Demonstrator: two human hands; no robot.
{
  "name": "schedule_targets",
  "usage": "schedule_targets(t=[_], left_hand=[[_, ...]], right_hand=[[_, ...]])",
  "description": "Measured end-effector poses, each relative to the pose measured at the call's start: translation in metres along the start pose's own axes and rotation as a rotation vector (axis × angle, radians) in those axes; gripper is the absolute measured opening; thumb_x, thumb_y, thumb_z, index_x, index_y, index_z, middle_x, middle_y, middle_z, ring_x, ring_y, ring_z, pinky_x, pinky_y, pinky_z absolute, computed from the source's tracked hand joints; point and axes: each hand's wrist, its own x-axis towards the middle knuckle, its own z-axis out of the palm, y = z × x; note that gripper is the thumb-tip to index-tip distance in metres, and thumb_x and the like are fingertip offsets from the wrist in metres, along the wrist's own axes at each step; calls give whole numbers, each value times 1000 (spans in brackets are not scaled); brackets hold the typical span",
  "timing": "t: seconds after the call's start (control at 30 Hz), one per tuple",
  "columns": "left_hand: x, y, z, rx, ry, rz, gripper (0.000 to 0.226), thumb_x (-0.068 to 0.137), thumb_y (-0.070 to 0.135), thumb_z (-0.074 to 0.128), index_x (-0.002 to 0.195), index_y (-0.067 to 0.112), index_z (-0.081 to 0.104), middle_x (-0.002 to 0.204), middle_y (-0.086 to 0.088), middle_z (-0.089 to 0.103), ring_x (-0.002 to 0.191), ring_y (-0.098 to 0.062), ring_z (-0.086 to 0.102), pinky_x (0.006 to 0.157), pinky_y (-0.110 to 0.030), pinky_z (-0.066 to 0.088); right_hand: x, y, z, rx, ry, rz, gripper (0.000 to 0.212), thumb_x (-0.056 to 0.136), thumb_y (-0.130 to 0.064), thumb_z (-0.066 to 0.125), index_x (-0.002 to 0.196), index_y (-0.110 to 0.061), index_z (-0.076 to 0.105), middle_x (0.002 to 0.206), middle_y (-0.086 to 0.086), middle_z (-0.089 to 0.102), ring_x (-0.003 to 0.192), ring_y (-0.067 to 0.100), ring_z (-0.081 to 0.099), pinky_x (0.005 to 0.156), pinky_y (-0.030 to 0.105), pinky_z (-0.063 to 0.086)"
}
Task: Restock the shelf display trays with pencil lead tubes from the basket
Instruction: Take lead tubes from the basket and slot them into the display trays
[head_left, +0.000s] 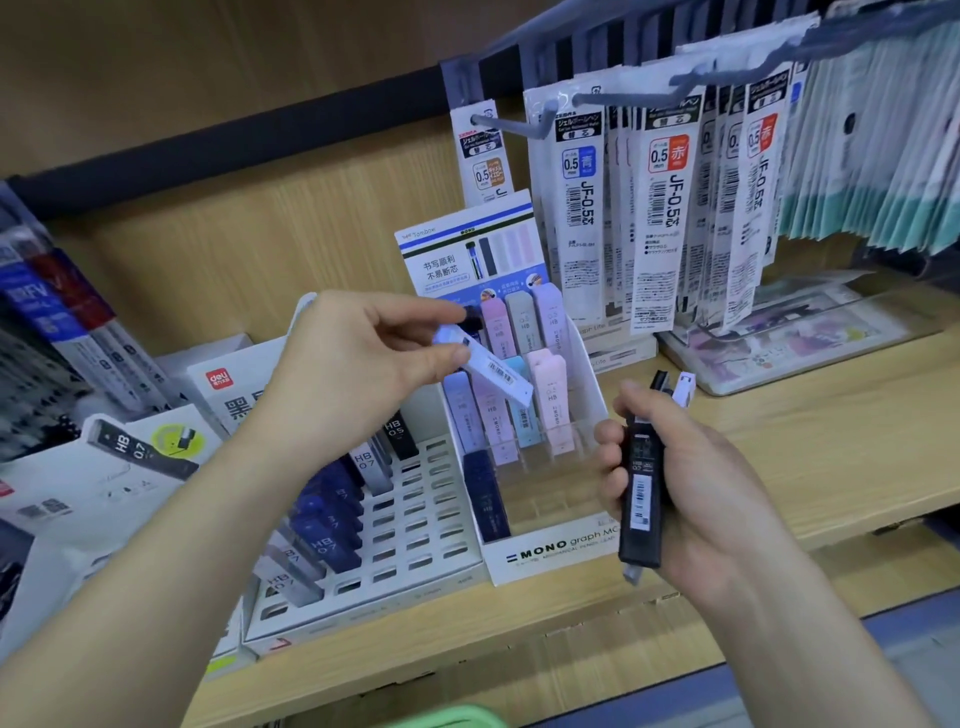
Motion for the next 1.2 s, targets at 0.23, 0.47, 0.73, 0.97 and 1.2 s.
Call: schedule_targets(t=[0.23, 0.47, 0.73, 0.97, 1.2], left_hand=[[2, 2, -30, 247, -24, 45, 10, 77, 20, 76, 83, 26, 73, 67, 5, 71, 52, -1, 62, 52, -6, 44], [13, -3, -20, 678, -83, 234, 13, 85, 30, 69, 91, 20, 75, 80, 0, 70, 76, -17, 62, 79, -36, 48], [10, -20, 3, 655, 4, 216, 18, 79, 34, 76, 92, 24, 68, 72, 15, 60, 67, 2, 54, 73, 8, 21], [-4, -13, -5, 297, 215, 227, 20, 81, 18, 75, 87, 36, 70, 78, 9, 68, 68, -6, 61, 72, -18, 51], [-31, -18, 33, 250, 36, 134, 16, 78, 18, 78, 91, 26, 76, 72, 12, 68, 66, -2, 59, 68, -15, 49]], right_hand=[[2, 2, 0, -24, 1, -21, 20, 89, -27, 66, 87, -16, 50, 59, 0, 49, 45, 8, 43, 35, 17, 35], [1, 3, 1, -33, 4, -23, 23, 88, -31, 67, 83, -16, 51, 59, 0, 48, 45, 8, 41, 35, 16, 35], [-1, -1, 4, 11, 8, 27, 24, 80, -27, 71, 83, -15, 51, 59, -1, 43, 47, 8, 37, 33, 15, 32], [-2, -1, 1, -4, 64, -19, 19, 91, -30, 65, 86, -13, 57, 58, 3, 55, 47, 15, 58, 42, 22, 48], [-4, -2, 2, -48, 46, -56, 29, 91, -40, 64, 86, -14, 54, 56, 1, 47, 43, 11, 42, 34, 18, 35]])
